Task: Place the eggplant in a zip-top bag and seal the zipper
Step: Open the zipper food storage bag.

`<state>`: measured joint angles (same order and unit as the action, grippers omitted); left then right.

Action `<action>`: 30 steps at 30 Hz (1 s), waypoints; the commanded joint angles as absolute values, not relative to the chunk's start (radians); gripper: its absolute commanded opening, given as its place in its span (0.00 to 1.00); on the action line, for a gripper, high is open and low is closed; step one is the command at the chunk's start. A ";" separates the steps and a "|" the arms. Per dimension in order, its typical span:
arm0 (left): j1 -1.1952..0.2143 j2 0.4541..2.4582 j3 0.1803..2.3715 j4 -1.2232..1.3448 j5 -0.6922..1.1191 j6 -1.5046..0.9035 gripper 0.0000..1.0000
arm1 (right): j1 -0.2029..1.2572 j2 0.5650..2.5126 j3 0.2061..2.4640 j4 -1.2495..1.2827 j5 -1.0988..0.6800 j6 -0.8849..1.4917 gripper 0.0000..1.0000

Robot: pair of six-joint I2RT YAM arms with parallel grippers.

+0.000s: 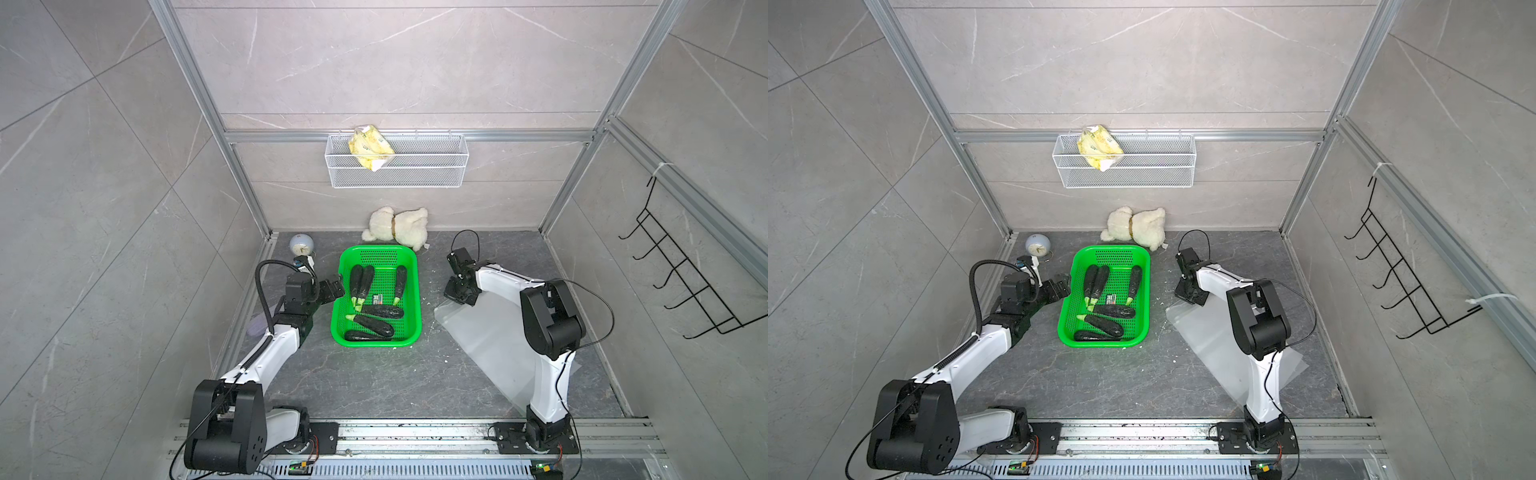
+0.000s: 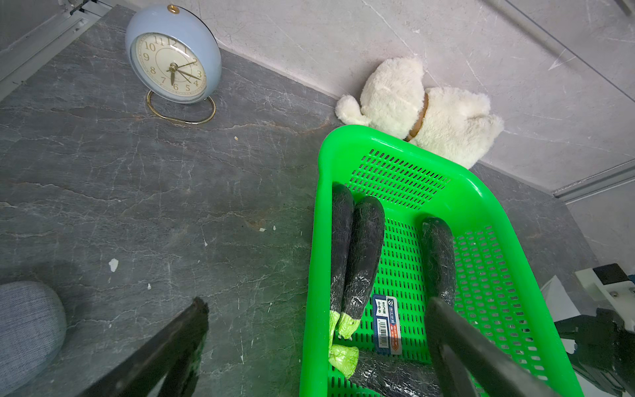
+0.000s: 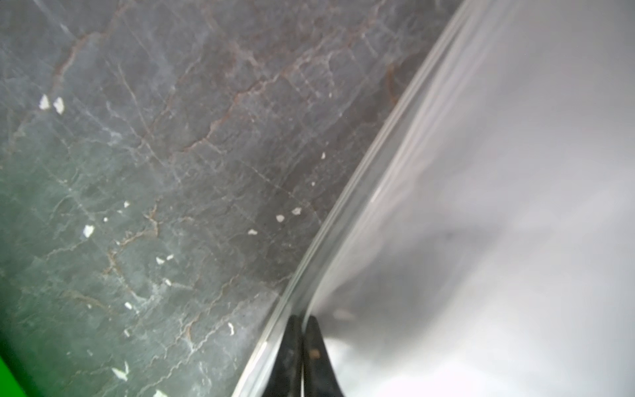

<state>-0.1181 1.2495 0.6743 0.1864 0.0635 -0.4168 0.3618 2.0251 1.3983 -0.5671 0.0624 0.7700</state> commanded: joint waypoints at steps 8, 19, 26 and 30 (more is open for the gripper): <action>-0.137 1.265 0.753 0.167 0.193 -0.417 0.99 | 0.369 1.846 1.284 -0.419 -0.049 0.616 0.00; -0.307 1.489 1.064 -0.061 0.401 -0.326 0.95 | 0.380 1.678 1.166 -0.321 -0.274 0.403 0.00; -0.436 1.618 1.192 -0.129 0.494 -0.344 0.89 | 0.408 1.529 1.056 -0.247 -0.352 0.370 0.00; -0.511 1.664 1.222 -0.110 0.541 -0.360 0.87 | 0.414 1.468 1.022 -0.239 -0.357 0.379 0.00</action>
<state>-0.4751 1.6444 1.1759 -0.0910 0.4576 -0.3519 0.4088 1.5093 1.0431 -0.2787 -0.3302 0.3985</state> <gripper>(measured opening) 0.871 0.041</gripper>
